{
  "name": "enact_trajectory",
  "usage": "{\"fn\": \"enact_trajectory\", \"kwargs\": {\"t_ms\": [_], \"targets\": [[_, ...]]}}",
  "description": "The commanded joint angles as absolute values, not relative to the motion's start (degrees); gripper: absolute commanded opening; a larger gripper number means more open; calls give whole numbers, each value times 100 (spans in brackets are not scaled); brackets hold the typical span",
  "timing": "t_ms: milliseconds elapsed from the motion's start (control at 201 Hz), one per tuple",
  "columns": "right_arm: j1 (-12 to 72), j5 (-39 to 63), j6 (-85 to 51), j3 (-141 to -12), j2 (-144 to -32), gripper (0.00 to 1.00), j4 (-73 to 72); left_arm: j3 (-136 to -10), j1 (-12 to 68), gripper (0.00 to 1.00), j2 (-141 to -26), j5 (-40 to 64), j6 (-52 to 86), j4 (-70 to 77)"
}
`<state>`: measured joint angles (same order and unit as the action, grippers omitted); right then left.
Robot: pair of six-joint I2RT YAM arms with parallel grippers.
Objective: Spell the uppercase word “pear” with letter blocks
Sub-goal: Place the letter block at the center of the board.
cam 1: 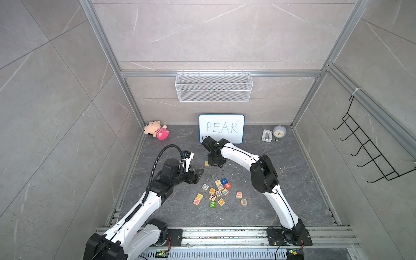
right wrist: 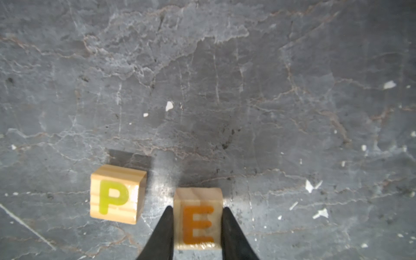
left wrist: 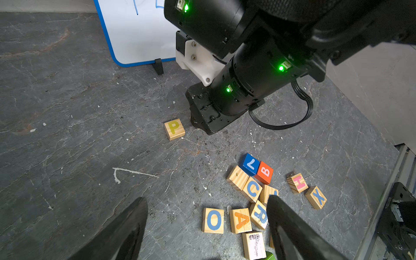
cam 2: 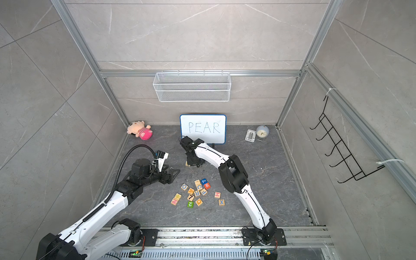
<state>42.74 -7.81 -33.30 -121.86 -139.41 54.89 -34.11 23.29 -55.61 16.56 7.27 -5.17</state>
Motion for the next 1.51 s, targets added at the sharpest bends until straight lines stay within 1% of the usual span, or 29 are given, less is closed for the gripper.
{"fn": "enact_trajectory", "kwargs": {"t_ms": [0, 269, 533, 1359, 1504], "targets": [[4307, -892, -3471, -12340, -14071, 32, 5704, -3370, 2363, 86, -5432, 1644, 695, -481], [4315, -826, -3532, -12384, -14185, 36, 5700, -3314, 2364, 86, -5450, 1653, 691, -428], [4316, -844, -3584, -12356, -14253, 37, 5632, -3296, 2362, 85, -5443, 1663, 686, -398], [4297, -747, -3934, -12358, -14432, 38, 5414, -3261, 2364, 86, -5541, 1741, 741, -299], [4290, -758, -3929, -12330, -14410, 46, 5411, -3273, 2360, 85, -5520, 1756, 770, -318]]}}
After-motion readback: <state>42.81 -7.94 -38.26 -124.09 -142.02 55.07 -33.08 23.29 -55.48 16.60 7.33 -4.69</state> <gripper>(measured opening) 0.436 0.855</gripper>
